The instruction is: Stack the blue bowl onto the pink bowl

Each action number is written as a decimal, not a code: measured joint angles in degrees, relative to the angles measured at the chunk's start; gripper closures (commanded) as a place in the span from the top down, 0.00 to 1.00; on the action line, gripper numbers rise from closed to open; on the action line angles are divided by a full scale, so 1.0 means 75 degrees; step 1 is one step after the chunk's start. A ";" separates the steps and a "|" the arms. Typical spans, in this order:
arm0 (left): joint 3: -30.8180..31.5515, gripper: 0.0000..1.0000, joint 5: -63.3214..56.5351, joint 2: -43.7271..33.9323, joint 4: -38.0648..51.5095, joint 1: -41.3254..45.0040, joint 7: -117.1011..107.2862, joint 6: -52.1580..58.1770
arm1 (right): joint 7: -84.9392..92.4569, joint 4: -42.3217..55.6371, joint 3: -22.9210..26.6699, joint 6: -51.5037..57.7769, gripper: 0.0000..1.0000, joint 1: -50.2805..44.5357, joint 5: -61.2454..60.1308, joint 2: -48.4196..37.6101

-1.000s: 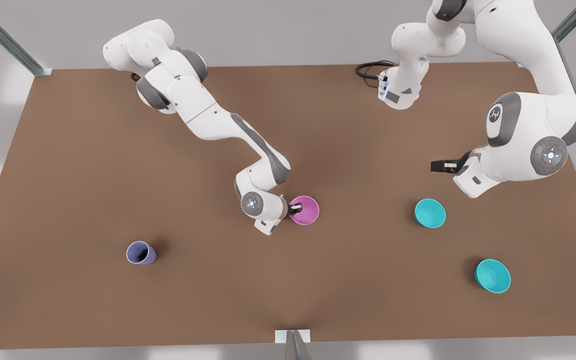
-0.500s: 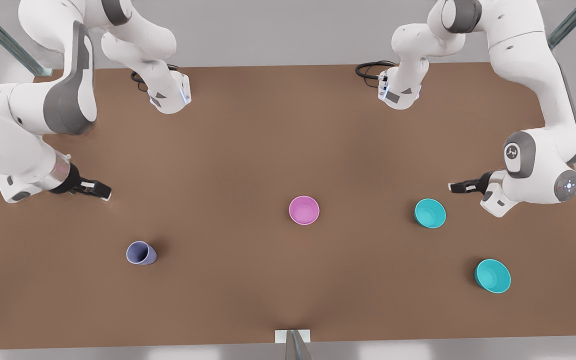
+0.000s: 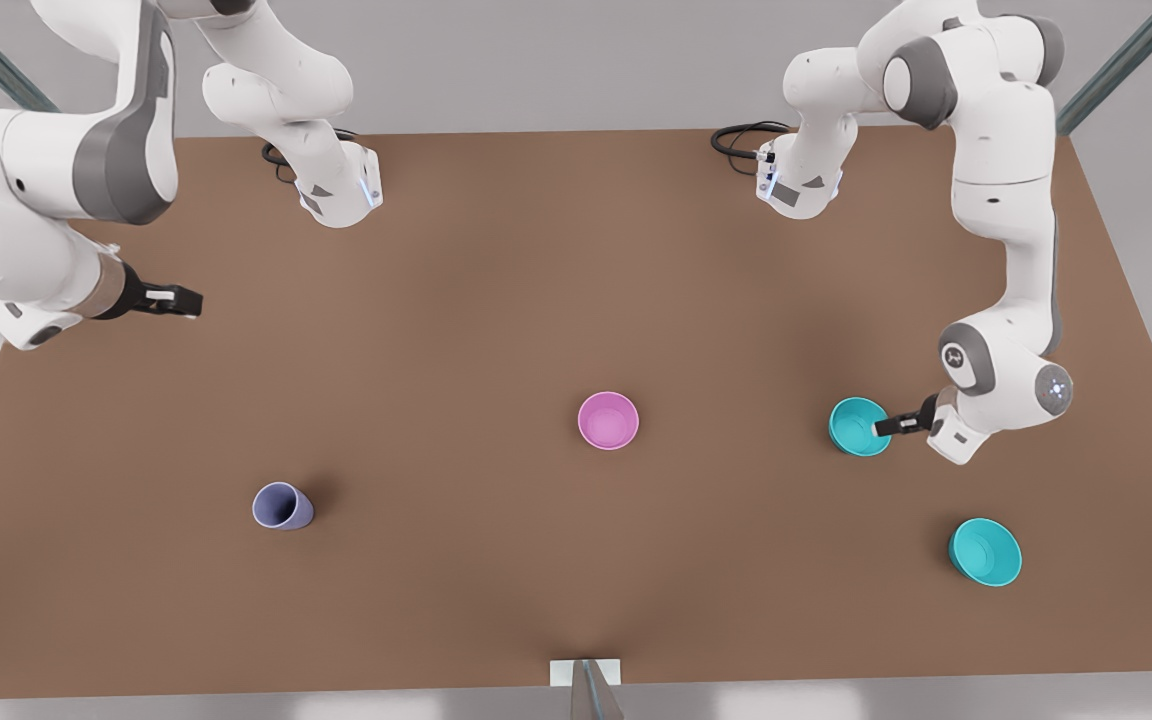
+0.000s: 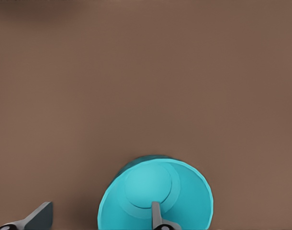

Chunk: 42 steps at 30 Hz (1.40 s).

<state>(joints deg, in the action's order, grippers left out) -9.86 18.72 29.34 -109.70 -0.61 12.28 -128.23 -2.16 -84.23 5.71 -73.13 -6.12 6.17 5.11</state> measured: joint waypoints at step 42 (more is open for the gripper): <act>0.1429 0.21 0.0058 0.0778 0.2446 0.2739 -0.1027 0.1210 | 0.1023 -0.0057 0.0284 0.0066 1.00 -0.0203 0.0050 0.0534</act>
<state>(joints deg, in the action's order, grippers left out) 0.86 19.15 35.18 -91.35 19.93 4.57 -119.15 5.51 -84.66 7.84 -72.63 -7.64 6.55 9.11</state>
